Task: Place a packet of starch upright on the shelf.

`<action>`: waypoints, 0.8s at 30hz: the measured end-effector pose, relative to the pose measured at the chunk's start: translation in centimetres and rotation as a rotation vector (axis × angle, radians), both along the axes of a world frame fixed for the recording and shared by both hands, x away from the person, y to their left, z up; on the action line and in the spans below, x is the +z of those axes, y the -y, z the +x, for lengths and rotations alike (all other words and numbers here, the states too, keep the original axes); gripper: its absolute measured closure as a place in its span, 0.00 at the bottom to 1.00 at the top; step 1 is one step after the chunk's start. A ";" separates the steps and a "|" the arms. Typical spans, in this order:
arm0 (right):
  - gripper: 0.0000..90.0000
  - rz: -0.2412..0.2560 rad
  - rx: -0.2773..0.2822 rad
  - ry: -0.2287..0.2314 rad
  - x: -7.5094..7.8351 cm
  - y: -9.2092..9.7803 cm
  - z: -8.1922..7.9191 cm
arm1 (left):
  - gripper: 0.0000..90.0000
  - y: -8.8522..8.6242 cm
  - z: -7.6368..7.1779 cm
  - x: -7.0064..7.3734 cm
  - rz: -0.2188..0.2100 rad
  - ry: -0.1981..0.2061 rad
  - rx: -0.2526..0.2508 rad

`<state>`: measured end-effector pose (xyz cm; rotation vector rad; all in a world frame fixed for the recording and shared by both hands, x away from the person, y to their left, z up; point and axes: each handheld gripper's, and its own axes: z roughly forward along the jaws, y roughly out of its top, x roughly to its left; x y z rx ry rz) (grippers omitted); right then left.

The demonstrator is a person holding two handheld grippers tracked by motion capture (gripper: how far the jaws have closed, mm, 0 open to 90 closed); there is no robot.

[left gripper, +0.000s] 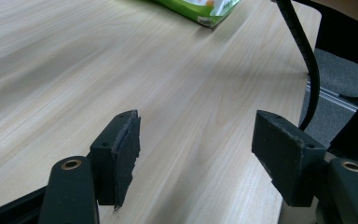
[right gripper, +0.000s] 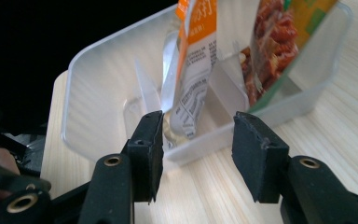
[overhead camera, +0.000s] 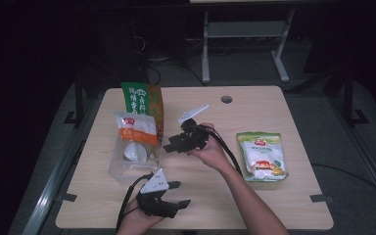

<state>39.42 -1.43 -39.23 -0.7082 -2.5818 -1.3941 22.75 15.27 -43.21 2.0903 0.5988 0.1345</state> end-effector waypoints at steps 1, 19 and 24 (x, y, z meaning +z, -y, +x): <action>0.58 -0.001 -0.001 -0.001 0.0 0.3 -0.1 | 0.35 0.0 0.0 0.0 0.000 0.000 -0.002; 0.53 -0.019 -0.085 -0.010 0.1 5.5 -0.8 | 0.35 0.3 0.0 -0.2 0.003 -0.019 -0.003; 0.53 -0.034 -0.108 -0.005 0.2 7.1 -1.2 | 0.35 0.3 0.1 -0.2 0.008 -0.019 -0.007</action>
